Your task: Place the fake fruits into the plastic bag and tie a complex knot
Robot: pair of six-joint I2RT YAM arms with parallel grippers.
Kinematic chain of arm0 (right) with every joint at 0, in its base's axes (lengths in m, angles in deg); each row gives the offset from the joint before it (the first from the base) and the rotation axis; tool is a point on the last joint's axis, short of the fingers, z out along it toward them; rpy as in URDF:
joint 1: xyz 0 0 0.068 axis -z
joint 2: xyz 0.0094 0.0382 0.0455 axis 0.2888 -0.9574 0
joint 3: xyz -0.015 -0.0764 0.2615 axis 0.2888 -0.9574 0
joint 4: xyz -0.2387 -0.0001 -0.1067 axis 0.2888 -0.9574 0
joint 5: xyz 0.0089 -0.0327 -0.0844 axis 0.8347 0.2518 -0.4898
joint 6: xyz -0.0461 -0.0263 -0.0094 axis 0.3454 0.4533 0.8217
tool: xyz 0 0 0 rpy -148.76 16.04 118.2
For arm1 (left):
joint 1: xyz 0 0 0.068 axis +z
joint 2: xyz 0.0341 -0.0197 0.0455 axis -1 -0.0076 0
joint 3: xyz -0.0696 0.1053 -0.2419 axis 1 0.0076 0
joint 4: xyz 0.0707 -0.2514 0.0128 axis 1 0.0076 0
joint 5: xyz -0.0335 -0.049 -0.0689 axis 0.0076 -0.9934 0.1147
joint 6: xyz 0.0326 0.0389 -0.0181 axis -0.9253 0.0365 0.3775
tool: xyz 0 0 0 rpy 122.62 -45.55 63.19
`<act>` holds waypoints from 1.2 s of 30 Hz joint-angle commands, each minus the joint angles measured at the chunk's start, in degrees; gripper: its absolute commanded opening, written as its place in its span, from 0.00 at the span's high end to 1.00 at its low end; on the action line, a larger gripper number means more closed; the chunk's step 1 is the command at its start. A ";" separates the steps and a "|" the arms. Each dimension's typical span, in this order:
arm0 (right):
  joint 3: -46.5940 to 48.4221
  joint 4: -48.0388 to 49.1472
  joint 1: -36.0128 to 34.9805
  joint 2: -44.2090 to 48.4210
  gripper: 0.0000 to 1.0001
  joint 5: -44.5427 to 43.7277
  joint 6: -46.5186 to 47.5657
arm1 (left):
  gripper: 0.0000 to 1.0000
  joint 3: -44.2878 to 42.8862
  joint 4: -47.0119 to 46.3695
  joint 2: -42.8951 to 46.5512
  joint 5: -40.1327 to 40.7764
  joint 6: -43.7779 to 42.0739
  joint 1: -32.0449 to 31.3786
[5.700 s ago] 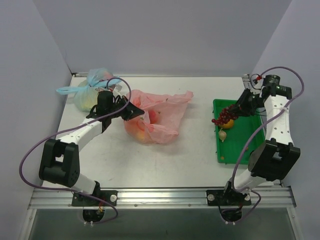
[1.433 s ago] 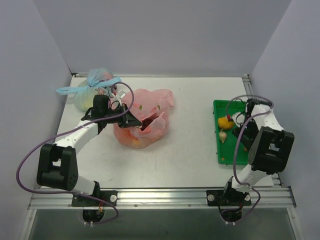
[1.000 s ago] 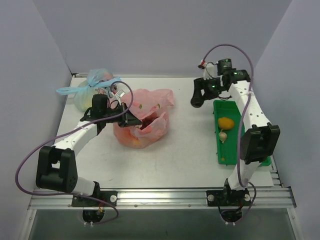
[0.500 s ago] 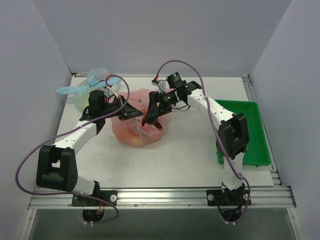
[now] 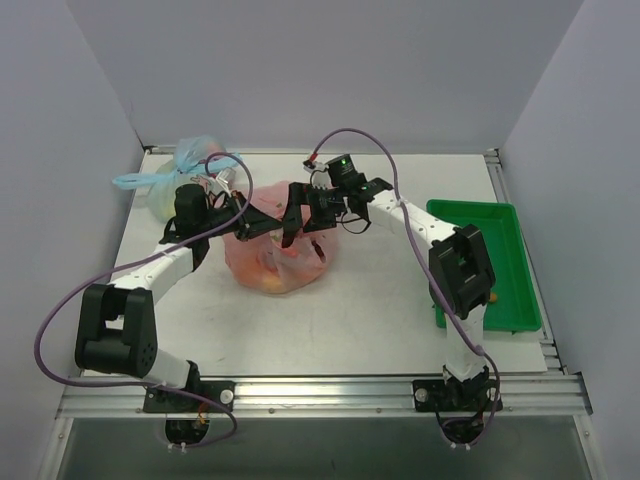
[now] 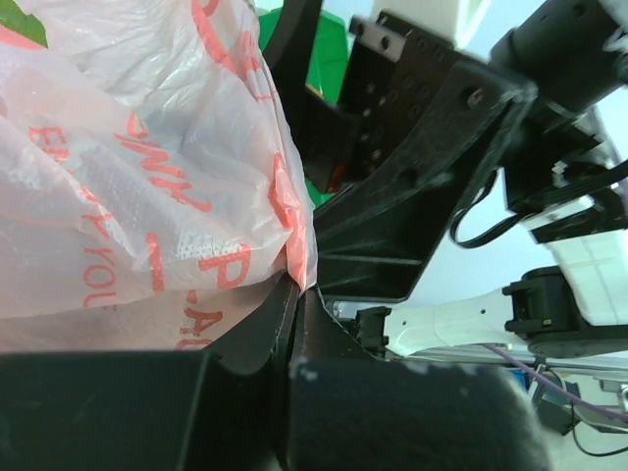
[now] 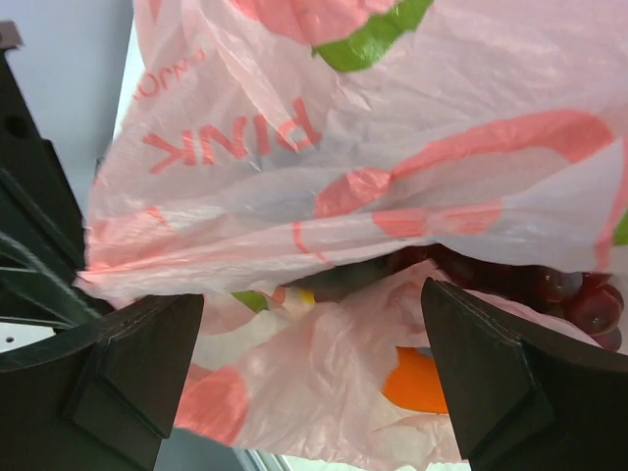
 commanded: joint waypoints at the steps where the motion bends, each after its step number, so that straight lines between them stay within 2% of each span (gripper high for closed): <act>1: -2.67 4.16 -0.70 1.15 0.00 1.51 -2.08 | 1.00 0.04 -4.89 -0.57 -1.01 1.94 0.52; 6: -4.69 3.11 -0.08 4.14 0.00 3.80 -0.59 | 1.00 0.04 -5.16 -0.39 -0.92 1.76 0.52; 9: -4.79 0.04 2.63 7.12 0.00 5.99 1.34 | 1.00 0.04 -5.24 -0.13 -0.83 1.76 0.95; 12: -4.00 -4.87 6.94 10.90 0.01 10.21 7.57 | 1.00 0.04 -5.16 -0.04 -0.83 1.59 1.39; 16: -1.36 -14.28 11.34 14.16 0.05 9.62 22.67 | 0.97 -0.31 -4.19 0.05 -0.92 0.10 1.48; 17: -0.66 -15.52 12.74 14.43 0.05 8.38 30.28 | 0.95 -0.49 -3.93 0.05 -0.92 -0.26 1.48; 22: -0.13 -15.27 15.56 13.03 0.04 1.44 50.53 | 0.90 -1.63 -0.68 -0.22 -1.71 -2.97 1.39; 24: -1.96 -11.87 15.65 11.02 0.04 -0.76 59.39 | 0.89 -2.15 0.38 -0.22 -1.71 -3.86 1.48; 30: -9.78 5.17 15.22 8.11 0.00 0.46 73.47 | 0.89 -3.30 3.63 -0.57 -1.71 -6.93 1.40; 36: -12.43 20.84 12.67 3.72 0.00 -1.12 79.30 | 0.89 -3.65 4.86 -0.83 -2.50 -8.17 1.48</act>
